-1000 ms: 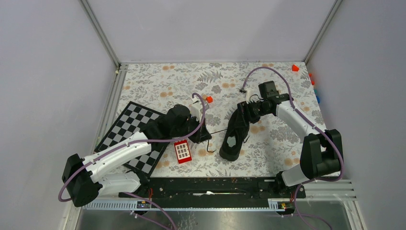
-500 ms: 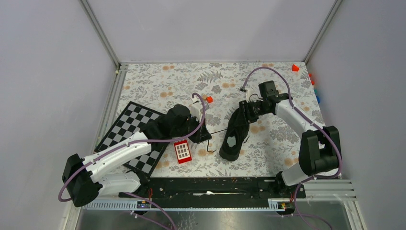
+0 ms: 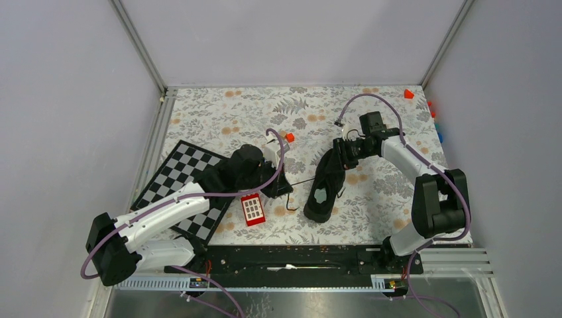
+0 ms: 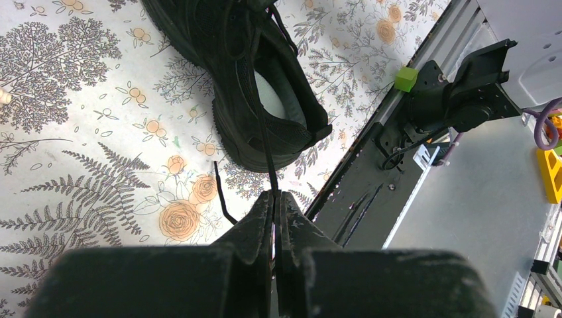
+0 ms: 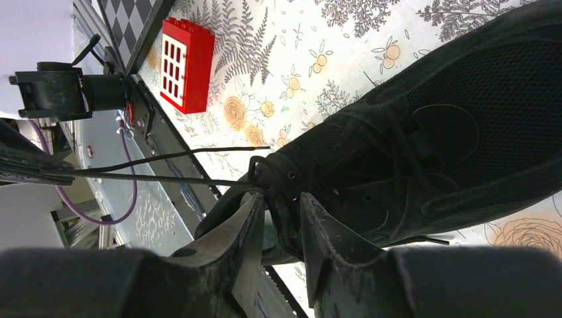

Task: Tie the shoes
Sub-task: Cross the shoelace with the shoelace.

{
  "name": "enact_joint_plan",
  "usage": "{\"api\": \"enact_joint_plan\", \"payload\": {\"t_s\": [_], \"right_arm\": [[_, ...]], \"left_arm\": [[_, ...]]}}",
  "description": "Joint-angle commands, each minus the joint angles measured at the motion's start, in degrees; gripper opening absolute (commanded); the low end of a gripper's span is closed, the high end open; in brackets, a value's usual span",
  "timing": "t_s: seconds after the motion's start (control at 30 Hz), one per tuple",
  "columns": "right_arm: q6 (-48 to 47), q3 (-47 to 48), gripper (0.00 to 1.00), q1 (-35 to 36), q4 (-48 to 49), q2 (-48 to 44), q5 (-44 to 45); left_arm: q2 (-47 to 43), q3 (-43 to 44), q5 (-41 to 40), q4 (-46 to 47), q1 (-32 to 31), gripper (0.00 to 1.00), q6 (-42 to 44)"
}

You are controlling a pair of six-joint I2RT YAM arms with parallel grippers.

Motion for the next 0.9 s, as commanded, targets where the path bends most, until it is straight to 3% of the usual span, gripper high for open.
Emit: {"api": "enact_joint_plan", "payload": {"t_s": [0.0, 0.1, 0.23, 0.33, 0.53, 0.87], "right_arm": [[0.06, 1.68, 0.33, -0.32, 0.57, 0.62, -1.80], [-0.09, 1.74, 0.30, -0.30, 0.49, 0.66, -1.93], [-0.36, 2.12, 0.07, -0.32, 0.08, 0.66, -2.17], [-1.05, 1.97, 0.00, -0.28, -1.12, -0.37, -0.26], [-2.97, -2.20, 0.00, 1.82, 1.24, -6.67, 8.36], [-3.95, -15.55, 0.00, 14.18, 16.36, -19.11, 31.06]], "left_arm": [[-1.10, 1.47, -0.73, 0.95, -0.28, 0.00, 0.99], [-0.82, 1.47, -0.59, 0.98, -0.27, 0.00, 0.90], [-0.80, 1.64, -0.59, 0.95, -0.29, 0.00, 1.03], [-0.81, 1.72, -0.71, 0.95, -0.30, 0.00, 0.99], [-0.57, 1.79, -1.02, 0.95, -0.29, 0.00, 1.06], [-0.97, 1.49, -1.37, 0.97, -0.27, 0.00, 1.07]]}}
